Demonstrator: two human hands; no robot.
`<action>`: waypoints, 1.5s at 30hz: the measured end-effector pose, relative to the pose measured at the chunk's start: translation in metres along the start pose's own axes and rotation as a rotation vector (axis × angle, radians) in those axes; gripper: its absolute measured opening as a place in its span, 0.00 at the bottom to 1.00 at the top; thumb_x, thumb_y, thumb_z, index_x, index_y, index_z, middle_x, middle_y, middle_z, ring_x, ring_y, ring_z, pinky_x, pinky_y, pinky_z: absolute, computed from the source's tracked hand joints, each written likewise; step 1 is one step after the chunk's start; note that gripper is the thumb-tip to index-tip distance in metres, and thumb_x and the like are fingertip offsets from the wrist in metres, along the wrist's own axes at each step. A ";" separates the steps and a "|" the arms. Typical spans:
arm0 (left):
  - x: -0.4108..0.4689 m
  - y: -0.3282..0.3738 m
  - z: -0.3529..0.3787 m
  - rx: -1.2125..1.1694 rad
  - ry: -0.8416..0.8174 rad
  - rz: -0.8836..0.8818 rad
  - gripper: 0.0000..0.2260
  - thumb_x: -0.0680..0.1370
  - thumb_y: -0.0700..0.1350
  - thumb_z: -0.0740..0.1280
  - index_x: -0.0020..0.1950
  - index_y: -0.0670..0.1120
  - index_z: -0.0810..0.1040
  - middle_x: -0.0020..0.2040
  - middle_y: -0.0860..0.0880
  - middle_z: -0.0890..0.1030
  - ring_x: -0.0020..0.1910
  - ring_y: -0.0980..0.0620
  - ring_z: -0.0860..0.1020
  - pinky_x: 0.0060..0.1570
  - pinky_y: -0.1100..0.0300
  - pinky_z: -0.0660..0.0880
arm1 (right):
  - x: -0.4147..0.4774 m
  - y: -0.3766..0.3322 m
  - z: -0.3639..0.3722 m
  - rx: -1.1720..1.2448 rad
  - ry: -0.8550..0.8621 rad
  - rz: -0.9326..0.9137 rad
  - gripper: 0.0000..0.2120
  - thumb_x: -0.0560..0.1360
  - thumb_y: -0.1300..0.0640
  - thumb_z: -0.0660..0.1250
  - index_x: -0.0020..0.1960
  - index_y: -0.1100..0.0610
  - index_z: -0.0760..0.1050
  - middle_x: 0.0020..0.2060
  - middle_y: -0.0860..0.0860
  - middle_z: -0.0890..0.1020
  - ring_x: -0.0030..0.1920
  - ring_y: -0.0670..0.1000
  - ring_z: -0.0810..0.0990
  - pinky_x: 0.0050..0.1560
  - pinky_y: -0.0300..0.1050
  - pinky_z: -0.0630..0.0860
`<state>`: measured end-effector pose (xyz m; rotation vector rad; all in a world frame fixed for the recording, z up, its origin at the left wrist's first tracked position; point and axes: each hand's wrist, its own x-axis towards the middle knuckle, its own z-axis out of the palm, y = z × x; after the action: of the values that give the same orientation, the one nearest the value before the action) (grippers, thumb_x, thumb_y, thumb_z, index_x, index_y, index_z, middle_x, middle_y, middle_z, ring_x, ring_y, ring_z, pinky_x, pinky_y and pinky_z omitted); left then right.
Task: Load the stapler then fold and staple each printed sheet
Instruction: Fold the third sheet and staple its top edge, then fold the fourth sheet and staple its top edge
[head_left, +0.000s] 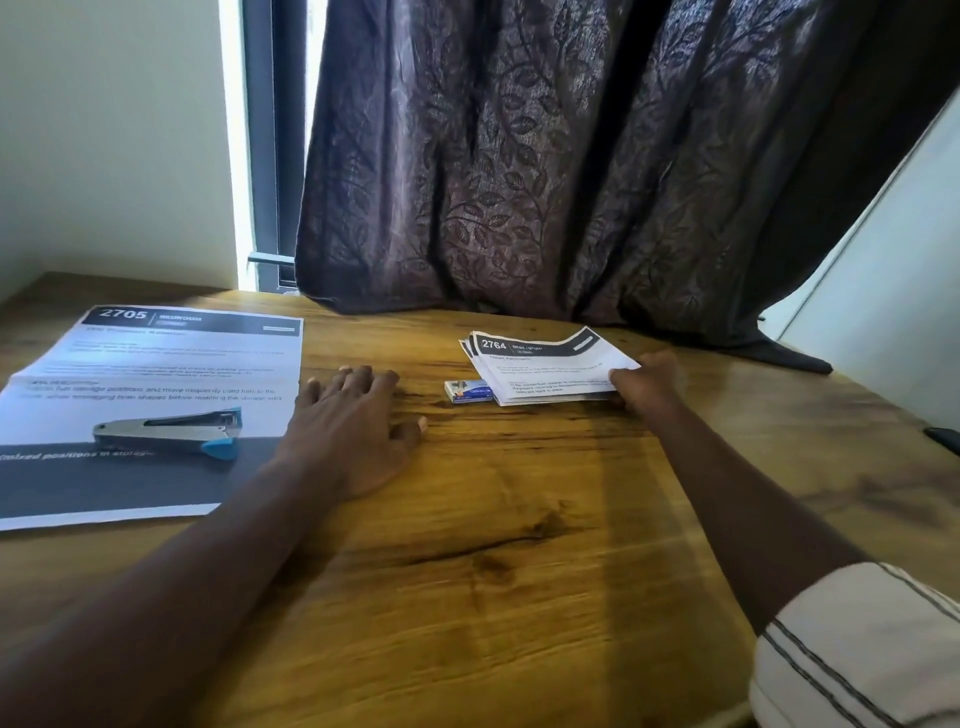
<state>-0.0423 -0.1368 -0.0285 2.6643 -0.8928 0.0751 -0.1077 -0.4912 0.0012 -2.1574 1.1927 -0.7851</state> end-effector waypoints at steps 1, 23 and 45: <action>0.000 0.000 0.000 0.002 -0.001 0.000 0.32 0.81 0.67 0.56 0.81 0.53 0.57 0.83 0.46 0.59 0.83 0.43 0.55 0.80 0.40 0.53 | 0.000 0.001 0.001 -0.016 0.002 -0.012 0.06 0.68 0.59 0.74 0.39 0.58 0.78 0.39 0.55 0.82 0.42 0.57 0.83 0.40 0.48 0.79; -0.028 0.000 -0.051 -0.227 0.364 0.099 0.22 0.78 0.51 0.71 0.72 0.51 0.74 0.73 0.48 0.75 0.71 0.45 0.73 0.68 0.45 0.73 | -0.218 -0.079 0.050 0.234 -0.218 -0.824 0.21 0.78 0.46 0.63 0.69 0.51 0.73 0.62 0.51 0.76 0.63 0.50 0.73 0.64 0.53 0.73; -0.061 -0.195 -0.083 0.102 0.021 -0.321 0.34 0.77 0.73 0.54 0.80 0.59 0.61 0.84 0.48 0.57 0.82 0.46 0.56 0.79 0.39 0.51 | -0.263 -0.152 0.110 0.116 -0.475 -1.021 0.14 0.76 0.50 0.72 0.60 0.49 0.81 0.52 0.46 0.81 0.54 0.47 0.74 0.57 0.49 0.74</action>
<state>0.0287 0.0715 -0.0164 2.8594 -0.4571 0.0738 -0.0600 -0.1725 -0.0269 -2.5866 -0.2509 -0.6118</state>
